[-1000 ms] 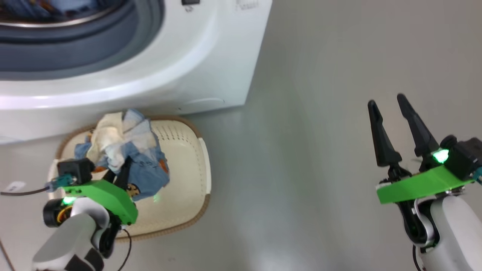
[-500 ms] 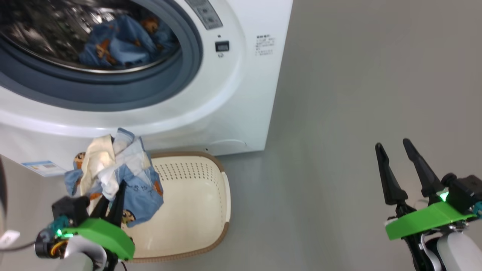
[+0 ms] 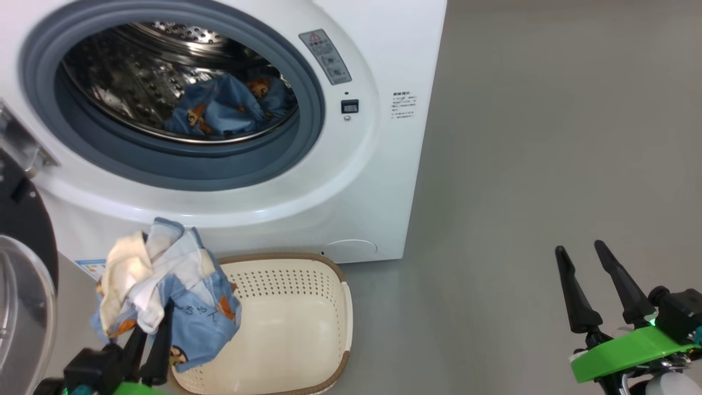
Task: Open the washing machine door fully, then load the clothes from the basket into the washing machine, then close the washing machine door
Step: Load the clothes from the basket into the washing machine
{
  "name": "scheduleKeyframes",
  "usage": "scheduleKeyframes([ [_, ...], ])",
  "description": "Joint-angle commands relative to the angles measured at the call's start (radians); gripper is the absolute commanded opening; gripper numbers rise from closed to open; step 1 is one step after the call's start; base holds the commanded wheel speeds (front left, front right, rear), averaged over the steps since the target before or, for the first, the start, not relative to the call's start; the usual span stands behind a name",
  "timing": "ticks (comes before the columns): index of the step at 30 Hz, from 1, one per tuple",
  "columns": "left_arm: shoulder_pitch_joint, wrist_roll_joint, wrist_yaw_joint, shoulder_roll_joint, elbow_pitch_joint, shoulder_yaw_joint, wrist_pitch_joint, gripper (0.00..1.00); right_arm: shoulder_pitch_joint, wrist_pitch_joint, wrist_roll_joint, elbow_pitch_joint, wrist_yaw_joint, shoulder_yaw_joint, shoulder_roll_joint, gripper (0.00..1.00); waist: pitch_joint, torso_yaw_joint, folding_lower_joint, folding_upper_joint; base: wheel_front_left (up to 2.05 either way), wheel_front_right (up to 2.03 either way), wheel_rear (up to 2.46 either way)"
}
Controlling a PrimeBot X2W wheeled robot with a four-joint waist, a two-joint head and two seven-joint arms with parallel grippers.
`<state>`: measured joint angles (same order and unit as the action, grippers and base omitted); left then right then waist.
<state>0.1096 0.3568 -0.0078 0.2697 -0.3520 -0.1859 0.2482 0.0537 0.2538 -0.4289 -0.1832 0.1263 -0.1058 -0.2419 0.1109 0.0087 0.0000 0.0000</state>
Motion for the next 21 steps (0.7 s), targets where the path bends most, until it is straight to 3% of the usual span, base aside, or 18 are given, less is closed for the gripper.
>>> scheduleKeyframes([
  [1, -0.007, -0.023, 0.010, 0.020, 0.056, 0.057, 0.013, 0.00, -0.006, 0.008, 0.006, 0.023, 0.004, -0.009, -0.023, 1.00, -0.013, 0.010, 0.0000, 0.0000, 0.00, 0.00, 0.00],
  [10, -0.095, -0.071, 0.008, -0.022, 0.183, 0.115, 0.014, 0.00, -0.031, 0.008, 0.009, 0.032, 0.004, 0.012, -0.024, 1.00, -0.022, 0.019, 0.0000, 0.0000, 0.00, 0.00, 0.00],
  [21, -0.043, -0.093, -0.011, -0.049, 0.173, 0.145, 0.014, 0.00, -0.028, 0.008, 0.013, 0.043, 0.004, 0.016, -0.011, 1.00, 0.016, 0.018, 0.0000, 0.0000, 0.00, 0.00, 0.00],
])
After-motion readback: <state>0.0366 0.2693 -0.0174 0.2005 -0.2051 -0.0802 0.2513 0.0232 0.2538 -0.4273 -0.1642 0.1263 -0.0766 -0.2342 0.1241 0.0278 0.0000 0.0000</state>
